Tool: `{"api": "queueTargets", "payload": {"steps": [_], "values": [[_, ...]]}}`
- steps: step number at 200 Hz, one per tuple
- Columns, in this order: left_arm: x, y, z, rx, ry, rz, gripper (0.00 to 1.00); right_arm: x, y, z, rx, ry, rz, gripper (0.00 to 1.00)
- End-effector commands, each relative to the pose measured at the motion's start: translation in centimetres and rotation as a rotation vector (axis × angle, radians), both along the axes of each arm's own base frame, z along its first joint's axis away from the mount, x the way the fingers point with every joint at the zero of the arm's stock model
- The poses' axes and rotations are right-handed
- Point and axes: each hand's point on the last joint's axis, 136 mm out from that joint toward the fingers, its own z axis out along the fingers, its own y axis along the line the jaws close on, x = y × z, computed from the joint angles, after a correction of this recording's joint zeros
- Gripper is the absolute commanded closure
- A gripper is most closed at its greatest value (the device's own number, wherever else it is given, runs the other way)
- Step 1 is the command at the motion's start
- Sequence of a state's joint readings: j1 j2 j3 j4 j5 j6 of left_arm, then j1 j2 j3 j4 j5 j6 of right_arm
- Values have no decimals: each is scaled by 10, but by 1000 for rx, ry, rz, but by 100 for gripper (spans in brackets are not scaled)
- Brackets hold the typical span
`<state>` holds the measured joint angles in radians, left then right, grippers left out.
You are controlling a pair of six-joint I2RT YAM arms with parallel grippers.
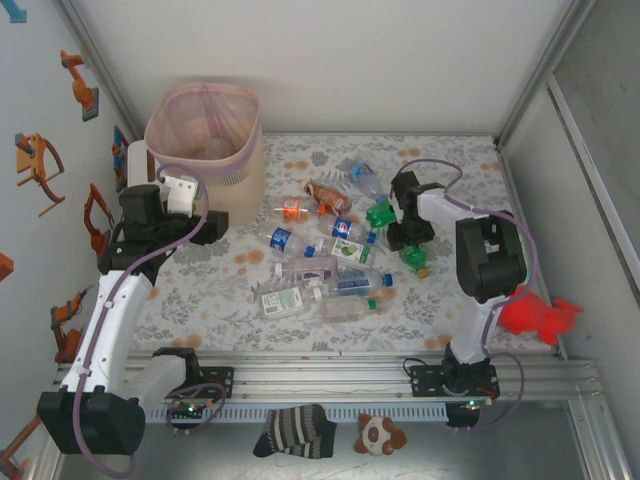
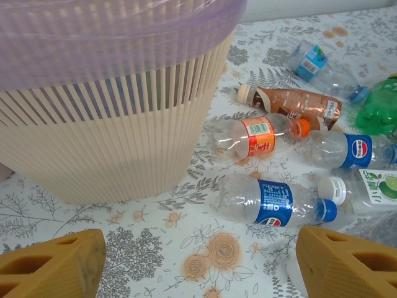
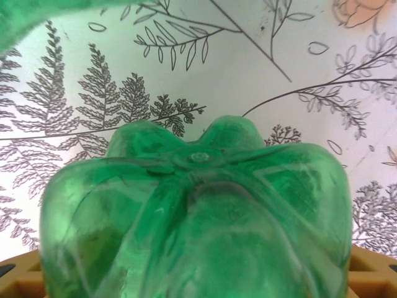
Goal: Put the plastic bottles in the bin
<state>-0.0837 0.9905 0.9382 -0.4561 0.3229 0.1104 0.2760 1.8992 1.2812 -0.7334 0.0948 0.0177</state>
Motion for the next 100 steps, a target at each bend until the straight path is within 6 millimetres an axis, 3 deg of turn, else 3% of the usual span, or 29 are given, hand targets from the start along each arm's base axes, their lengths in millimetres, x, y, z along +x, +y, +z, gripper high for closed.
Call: {"api": "queueTargets", "payload": {"steps": [1, 45, 100], "values": [[-1, -3, -4, -4, 5, -23, 20, 4, -2, 34, 22, -94, -22, 45], [0, -20, 11, -109, -18, -80, 22, -5, 13, 90, 154, -229, -28, 47], [-2, -57, 54, -285, -67, -181, 23, -11, 50, 191, 439, -478, 0, 48]]}}
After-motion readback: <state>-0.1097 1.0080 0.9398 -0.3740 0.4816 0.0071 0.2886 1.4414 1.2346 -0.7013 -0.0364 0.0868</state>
